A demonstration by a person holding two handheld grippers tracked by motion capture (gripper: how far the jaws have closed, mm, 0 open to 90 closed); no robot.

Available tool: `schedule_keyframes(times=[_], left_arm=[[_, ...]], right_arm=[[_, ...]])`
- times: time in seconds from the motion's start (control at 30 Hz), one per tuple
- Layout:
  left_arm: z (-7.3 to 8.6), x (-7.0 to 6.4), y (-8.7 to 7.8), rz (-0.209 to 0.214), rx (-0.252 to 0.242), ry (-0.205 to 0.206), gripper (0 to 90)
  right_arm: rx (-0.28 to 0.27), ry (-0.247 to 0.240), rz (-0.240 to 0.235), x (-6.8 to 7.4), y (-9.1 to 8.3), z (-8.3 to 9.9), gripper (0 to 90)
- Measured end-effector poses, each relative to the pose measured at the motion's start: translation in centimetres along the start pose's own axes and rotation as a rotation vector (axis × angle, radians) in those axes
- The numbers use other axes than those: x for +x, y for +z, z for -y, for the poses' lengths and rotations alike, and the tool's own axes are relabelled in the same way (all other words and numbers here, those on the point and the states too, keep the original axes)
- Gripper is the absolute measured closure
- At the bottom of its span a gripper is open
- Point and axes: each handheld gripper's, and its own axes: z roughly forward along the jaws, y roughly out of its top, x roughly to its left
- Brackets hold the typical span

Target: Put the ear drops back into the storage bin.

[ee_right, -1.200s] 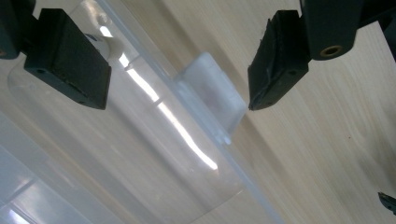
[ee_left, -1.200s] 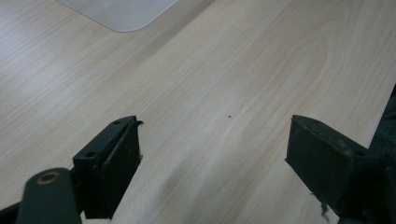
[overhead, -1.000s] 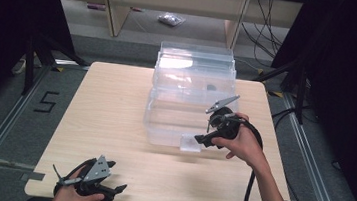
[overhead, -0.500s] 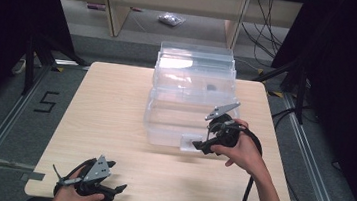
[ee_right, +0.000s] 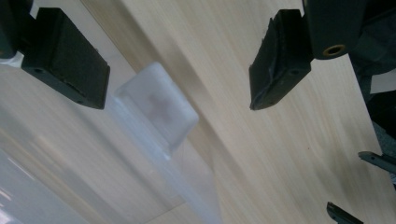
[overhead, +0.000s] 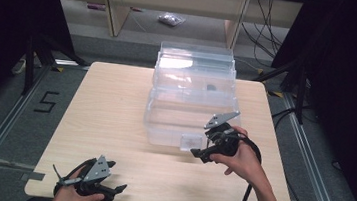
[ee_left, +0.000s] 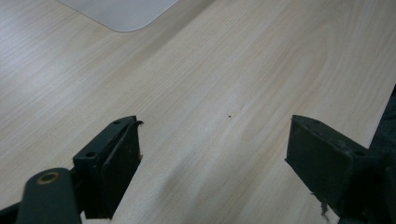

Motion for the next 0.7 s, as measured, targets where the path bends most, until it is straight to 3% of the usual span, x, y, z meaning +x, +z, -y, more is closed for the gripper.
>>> schedule_keyframes(times=[0.07, 0.1, 0.13, 0.17, 0.23, 0.33, 0.4, 0.47, 0.5, 0.53, 0.57, 0.63, 0.7], left_arm=[[0.0, 0.0, 0.0, -0.001, 0.001, -0.001, 17.1], [0.0, 0.0, 0.0, -0.001, 0.001, -0.001, 17.1], [0.0, 0.0, 0.0, -0.001, 0.000, 0.000, 17.1], [0.0, 0.0, 0.0, -0.002, 0.000, 0.000, 17.2], [0.0, 0.0, 0.0, -0.001, 0.000, 0.000, 17.1], [0.0, 0.0, 0.0, 0.000, 0.000, 0.000, 17.2], [0.0, 0.0, 0.0, 0.000, -0.002, 0.001, 17.2], [0.0, 0.0, 0.0, 0.001, -0.002, 0.002, 17.1], [0.0, 0.0, 0.0, 0.000, -0.002, 0.003, 17.2], [0.0, 0.0, 0.0, 0.001, -0.002, 0.003, 17.2], [0.0, 0.0, 0.0, 0.001, -0.002, 0.003, 17.2], [0.0, 0.0, 0.0, 0.001, 0.000, 0.003, 17.2], [0.0, 0.0, 0.0, 0.001, 0.001, 0.004, 17.1]], right_arm=[[0.001, 0.008, -0.006, 0.3, 0.2, 0.2, 21.0], [-0.005, -0.017, 0.000, 0.4, 0.2, 0.3, 21.0], [0.006, 0.022, 0.002, 0.9, 0.3, 0.5, 21.0], [-0.002, -0.015, -0.004, 0.8, 0.4, 0.5, 20.9], [0.004, -0.028, -0.011, 1.1, 0.4, 0.6, 20.9], [0.008, -0.017, -0.014, 1.6, 0.4, 0.9, 20.9], [-0.001, -0.050, -0.011, 1.7, 0.5, 1.0, 20.9], [-0.003, -0.042, -0.014, 2.0, 0.6, 1.2, 20.8], [-0.016, -0.063, -0.007, 1.9, 0.7, 1.3, 20.8], [-0.007, -0.025, -0.004, 2.3, 0.6, 1.5, 20.8], [-0.007, -0.025, -0.004, 2.3, 0.6, 1.5, 20.8], [-0.019, -0.057, -0.003, 2.3, 0.8, 2.0, 20.8], [-0.013, -0.058, -0.004, 2.5, 0.9, 2.3, 20.9]])
